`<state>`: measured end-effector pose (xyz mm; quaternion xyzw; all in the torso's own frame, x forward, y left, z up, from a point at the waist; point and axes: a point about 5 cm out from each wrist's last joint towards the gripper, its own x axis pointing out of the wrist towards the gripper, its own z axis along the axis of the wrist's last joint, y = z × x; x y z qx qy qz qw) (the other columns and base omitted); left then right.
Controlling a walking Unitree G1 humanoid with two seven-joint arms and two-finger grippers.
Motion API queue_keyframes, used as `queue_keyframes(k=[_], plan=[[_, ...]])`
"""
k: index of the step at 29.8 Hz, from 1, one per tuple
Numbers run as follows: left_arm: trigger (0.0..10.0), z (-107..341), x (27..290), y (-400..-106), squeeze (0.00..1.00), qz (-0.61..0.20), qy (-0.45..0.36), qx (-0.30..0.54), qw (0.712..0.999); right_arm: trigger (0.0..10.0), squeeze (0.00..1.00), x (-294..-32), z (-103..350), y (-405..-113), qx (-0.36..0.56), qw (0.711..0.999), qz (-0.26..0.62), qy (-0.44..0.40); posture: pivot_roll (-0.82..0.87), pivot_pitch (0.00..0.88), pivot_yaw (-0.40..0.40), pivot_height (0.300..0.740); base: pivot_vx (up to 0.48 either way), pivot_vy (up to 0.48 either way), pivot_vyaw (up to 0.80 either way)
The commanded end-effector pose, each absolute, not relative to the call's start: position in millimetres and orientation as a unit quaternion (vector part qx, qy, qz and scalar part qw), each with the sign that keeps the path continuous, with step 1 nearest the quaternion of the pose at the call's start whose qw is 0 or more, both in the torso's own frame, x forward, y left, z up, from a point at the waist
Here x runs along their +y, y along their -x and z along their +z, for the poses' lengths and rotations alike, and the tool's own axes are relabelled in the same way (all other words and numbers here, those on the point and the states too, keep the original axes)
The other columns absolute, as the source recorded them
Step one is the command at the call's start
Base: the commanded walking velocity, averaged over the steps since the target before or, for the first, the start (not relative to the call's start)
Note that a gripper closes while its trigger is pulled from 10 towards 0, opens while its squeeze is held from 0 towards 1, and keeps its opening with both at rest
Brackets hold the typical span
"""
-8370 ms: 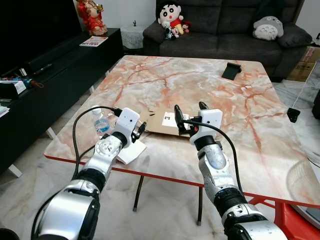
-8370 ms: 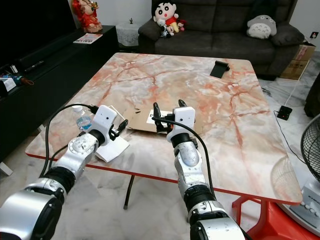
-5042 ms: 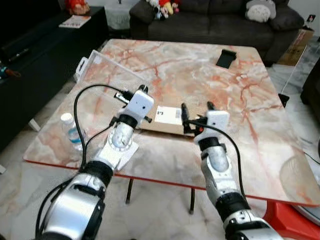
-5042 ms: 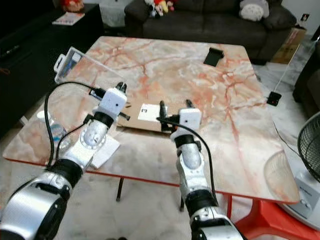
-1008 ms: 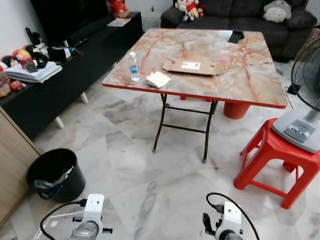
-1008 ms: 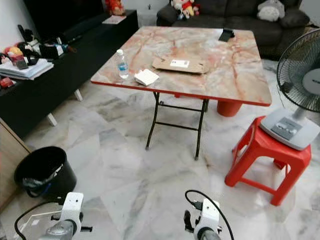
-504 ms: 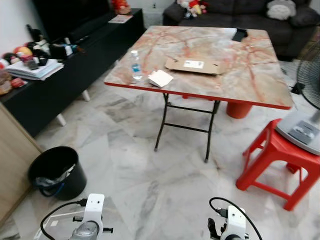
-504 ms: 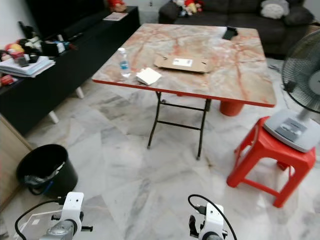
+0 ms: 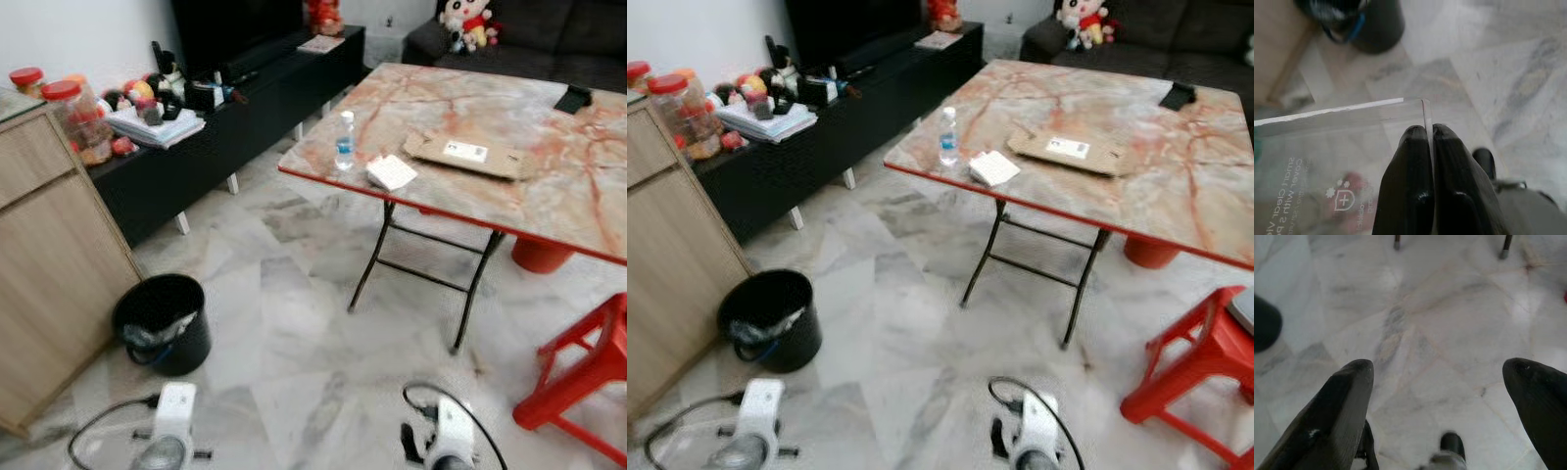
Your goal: Picking trash to rubbish bin
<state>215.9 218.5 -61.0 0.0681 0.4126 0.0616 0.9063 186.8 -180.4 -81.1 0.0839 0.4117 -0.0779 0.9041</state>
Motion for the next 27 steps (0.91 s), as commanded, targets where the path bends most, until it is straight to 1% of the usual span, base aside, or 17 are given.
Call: queue_keyframes(k=[1, 3, 17, 27], plan=[[10.0, -60.7, 213.6, -218.2, 0.00, 0.058, -0.066, 0.411, 0.907, 10.0, 0.00, -185.2, -81.6, -183.8, 0.410, 0.905, -0.080, -0.077, -0.05, 0.000, 0.033, 0.740, 0.277, 0.000, 0.54], [10.0, -60.8, 213.9, -218.0, 0.00, 0.059, -0.066, 0.411, 0.907, 10.0, 0.00, -185.3, -81.3, -184.2, 0.408, 0.906, -0.080, -0.075, -0.05, 0.000, 0.033, 0.740, 0.277, 0.000, 0.54], [10.0, -60.3, 214.4, -218.7, 0.00, 0.063, -0.063, 0.410, 0.908, 10.0, 0.00, -182.8, -80.1, -187.3, 0.406, 0.907, -0.076, -0.080, -0.05, 0.000, 0.030, 0.740, 0.276, 0.000, 0.79], [10.0, -61.0, 217.4, -216.3, 0.00, 0.070, -0.062, 0.411, 0.907, 10.0, 0.00, -185.8, -79.1, -188.4, 0.400, 0.908, -0.088, -0.087, -0.04, 0.000, 0.023, 0.740, 0.278, 0.000, 0.00]])
